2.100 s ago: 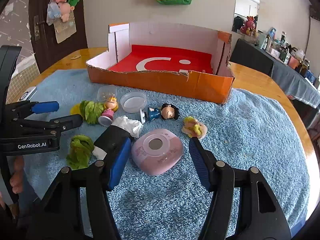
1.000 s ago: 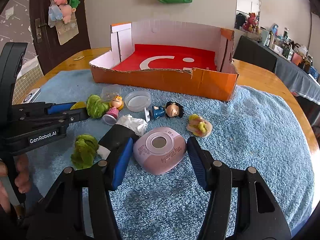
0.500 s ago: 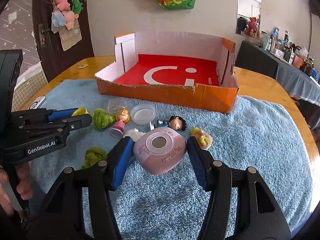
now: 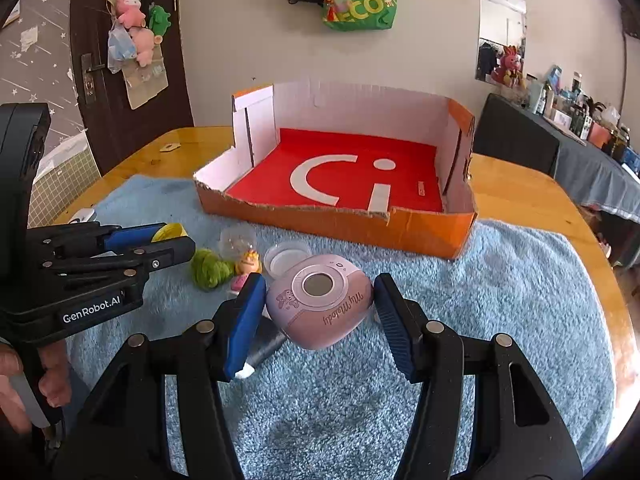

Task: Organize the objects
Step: 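Lift both held objects and carry them over the red-lined box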

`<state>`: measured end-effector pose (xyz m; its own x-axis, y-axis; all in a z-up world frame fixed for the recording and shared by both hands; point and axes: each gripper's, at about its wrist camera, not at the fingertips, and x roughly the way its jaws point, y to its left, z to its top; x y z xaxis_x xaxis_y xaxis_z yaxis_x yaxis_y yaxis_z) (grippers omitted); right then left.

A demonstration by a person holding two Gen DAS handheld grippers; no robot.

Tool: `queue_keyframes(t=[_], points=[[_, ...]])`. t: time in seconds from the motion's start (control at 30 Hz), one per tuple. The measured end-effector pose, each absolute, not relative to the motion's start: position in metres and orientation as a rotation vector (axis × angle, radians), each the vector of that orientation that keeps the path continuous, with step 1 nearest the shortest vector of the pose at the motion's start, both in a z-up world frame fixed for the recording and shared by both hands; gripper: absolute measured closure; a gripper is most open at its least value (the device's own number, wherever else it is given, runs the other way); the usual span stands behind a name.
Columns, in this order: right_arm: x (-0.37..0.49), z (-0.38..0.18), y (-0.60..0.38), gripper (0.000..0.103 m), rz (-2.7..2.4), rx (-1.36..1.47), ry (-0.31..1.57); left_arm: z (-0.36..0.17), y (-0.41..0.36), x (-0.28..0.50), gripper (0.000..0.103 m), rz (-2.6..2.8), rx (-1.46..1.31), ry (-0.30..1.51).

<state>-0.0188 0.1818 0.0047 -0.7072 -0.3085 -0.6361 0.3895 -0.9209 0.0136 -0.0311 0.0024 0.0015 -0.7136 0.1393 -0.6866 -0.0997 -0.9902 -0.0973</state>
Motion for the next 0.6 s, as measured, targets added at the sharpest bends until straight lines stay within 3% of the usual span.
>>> queue_keyframes(t=[0.6], points=[[-0.048,0.029,0.178,0.048,-2.596,0.908,0.174,0.027,0.010,-0.067,0.072,2.786,-1.083,-0.077]])
